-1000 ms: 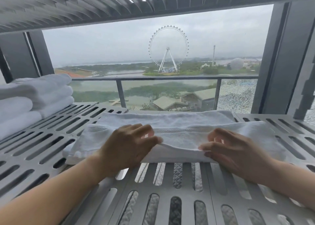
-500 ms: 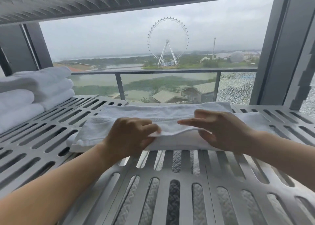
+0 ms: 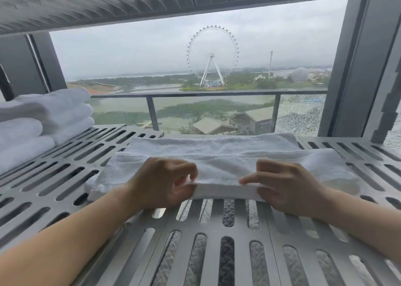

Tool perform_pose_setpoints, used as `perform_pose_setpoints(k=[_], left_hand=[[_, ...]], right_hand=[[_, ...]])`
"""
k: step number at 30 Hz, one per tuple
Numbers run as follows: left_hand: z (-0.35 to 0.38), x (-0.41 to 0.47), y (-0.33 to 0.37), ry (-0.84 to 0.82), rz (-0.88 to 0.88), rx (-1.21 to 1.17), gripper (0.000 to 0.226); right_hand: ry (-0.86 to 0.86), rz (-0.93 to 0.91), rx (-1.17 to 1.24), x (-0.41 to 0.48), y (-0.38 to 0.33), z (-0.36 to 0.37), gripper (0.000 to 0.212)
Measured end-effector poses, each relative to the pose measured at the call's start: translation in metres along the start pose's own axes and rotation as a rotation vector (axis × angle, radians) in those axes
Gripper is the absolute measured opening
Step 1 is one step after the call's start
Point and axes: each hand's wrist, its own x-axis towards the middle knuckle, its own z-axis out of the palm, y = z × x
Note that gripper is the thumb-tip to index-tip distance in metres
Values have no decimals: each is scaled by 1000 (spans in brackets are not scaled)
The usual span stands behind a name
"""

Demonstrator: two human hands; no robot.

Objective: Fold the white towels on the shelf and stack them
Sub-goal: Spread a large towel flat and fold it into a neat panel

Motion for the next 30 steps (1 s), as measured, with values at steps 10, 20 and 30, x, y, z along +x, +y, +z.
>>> perform_pose_setpoints(k=[10,20,30], left_hand=[[4,0,2,-78,92,18,13],[-2,1,4,-125,164,30,19],[2,-1,3,-48,73,30,19]], right_hand=[[17,-64,-121,5,-8,0,34],[80,40,-15,11,-14,9,6],[31,78,-76,10,-17,10,28]])
